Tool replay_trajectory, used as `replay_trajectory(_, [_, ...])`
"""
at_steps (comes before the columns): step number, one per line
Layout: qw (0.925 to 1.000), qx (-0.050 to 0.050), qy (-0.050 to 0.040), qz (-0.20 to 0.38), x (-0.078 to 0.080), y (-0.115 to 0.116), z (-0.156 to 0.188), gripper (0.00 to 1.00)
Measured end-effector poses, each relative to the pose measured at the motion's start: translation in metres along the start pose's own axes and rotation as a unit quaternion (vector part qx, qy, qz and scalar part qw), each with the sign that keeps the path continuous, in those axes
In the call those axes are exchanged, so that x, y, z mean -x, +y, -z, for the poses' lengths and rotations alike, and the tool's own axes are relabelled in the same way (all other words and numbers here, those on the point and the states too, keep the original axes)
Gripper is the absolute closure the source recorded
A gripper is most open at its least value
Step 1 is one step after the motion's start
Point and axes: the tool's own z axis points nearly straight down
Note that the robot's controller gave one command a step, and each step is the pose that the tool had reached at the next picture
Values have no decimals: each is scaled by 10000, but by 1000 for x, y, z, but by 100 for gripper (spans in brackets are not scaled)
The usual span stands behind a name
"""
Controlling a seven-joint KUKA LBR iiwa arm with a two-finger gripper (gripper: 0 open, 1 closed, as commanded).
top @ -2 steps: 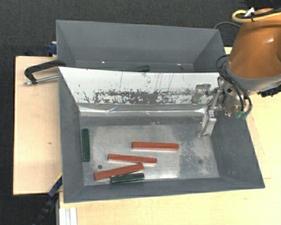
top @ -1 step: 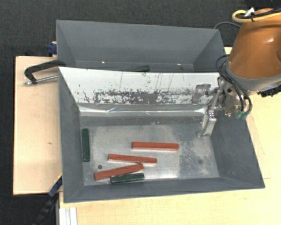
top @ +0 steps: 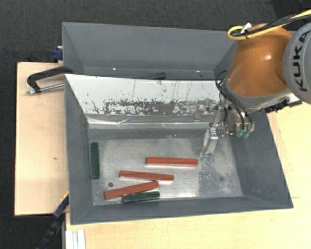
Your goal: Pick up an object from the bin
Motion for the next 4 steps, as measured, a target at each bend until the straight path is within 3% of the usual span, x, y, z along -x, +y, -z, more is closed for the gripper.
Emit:
replay_trajectory(1, [9989, 6, 33, -470, -18, 9, -56, 0])
replay_trajectory(2, [9983, 3, 25, -575, 15, 11, -131, 100])
replay_trajectory(3, [9983, 1, 20, -576, 15, 11, -132, 0])
replay_trajectory(4, [9983, 1, 22, -576, 15, 11, -132, 0])
